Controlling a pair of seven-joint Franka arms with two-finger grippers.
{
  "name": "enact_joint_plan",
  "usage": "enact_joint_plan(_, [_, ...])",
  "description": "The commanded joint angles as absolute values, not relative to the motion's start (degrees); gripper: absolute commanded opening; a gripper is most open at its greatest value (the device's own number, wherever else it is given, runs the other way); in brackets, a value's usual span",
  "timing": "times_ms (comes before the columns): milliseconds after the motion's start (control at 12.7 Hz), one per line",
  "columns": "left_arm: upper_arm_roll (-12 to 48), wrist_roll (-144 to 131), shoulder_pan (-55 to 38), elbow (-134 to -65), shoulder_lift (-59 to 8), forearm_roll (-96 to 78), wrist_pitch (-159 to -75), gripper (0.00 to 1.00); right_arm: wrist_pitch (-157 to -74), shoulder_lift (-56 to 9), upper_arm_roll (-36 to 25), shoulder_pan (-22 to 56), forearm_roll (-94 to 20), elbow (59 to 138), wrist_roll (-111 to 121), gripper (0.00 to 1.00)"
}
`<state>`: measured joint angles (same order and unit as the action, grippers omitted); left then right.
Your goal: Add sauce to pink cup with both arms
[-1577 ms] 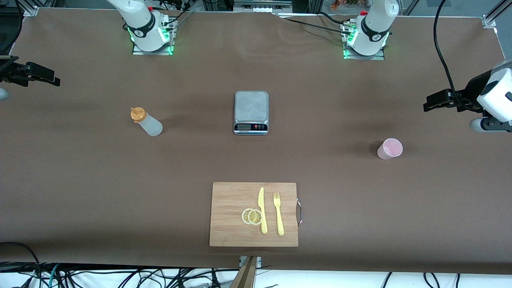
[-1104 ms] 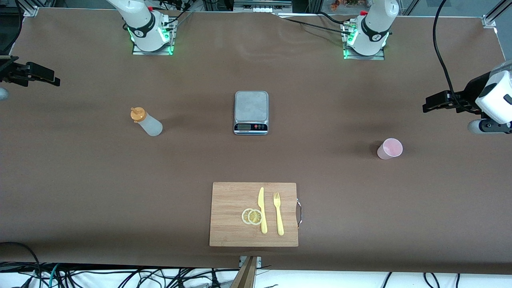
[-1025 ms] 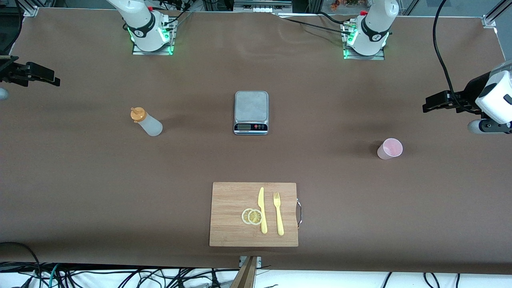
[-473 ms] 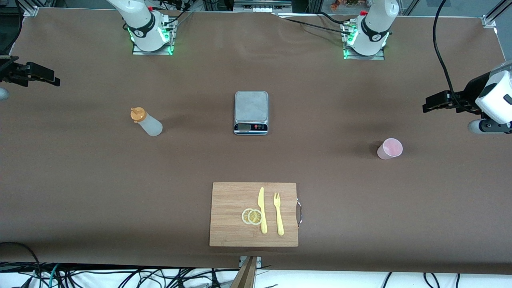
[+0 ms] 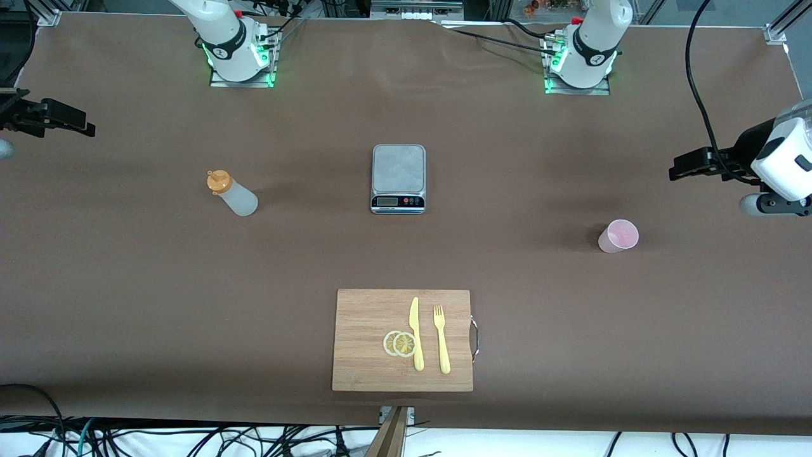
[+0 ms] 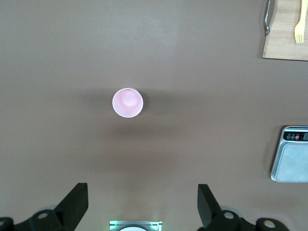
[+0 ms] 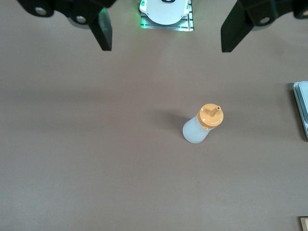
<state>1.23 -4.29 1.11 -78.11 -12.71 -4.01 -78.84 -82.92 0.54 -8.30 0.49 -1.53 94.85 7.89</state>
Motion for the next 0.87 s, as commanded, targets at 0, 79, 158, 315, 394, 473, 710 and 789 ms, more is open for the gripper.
enact_joint_plan(0, [1.05,-2.21,2.72,-78.57,-15.02,-2.72,-79.71,1.0,-82.53,0.26,-8.09,-0.09,-1.85,93.87,8.09,1.0])
enact_joint_plan(79, [1.05,0.33,3.25,-78.84,-16.33,-2.72,-80.5,1.0,-82.44,0.26,-8.09,-0.09,-1.85,93.78,8.09,1.0])
enact_joint_plan(158, [1.05,2.09,3.69,-79.45,-17.74,-2.72,-80.77,1.0,-82.44,0.26,-8.09,-0.09,-1.85,93.69,8.09,1.0])
enact_joint_plan(315, [0.79,2.46,4.13,-82.16,-18.81,-2.55,-84.88,1.0,-82.44,0.18,-8.09,-0.09,-1.85,93.69,8.09,1.0])
enact_joint_plan(394, [0.7,2.72,4.13,-83.92,-19.24,-1.33,-86.9,1.0,-82.44,0.18,-8.09,-0.09,-1.85,93.69,8.17,1.0])
enact_joint_plan(473, [0.62,4.03,4.13,-85.07,-19.86,-0.54,-88.66,1.0,-82.44,0.18,-8.09,-0.09,-1.85,93.6,8.09,1.0])
enact_joint_plan(710, [-0.61,6.05,4.39,-91.03,-20.92,-0.35,-97.09,1.0,-82.44,0.18,-8.09,-0.18,-1.85,93.6,8.17,1.0])
enact_joint_plan(789, [-0.62,7.63,4.66,-92.97,-21.44,-0.35,-100.25,1.0,-82.53,0.18,-8.09,-0.18,-1.85,93.6,8.17,1.0])
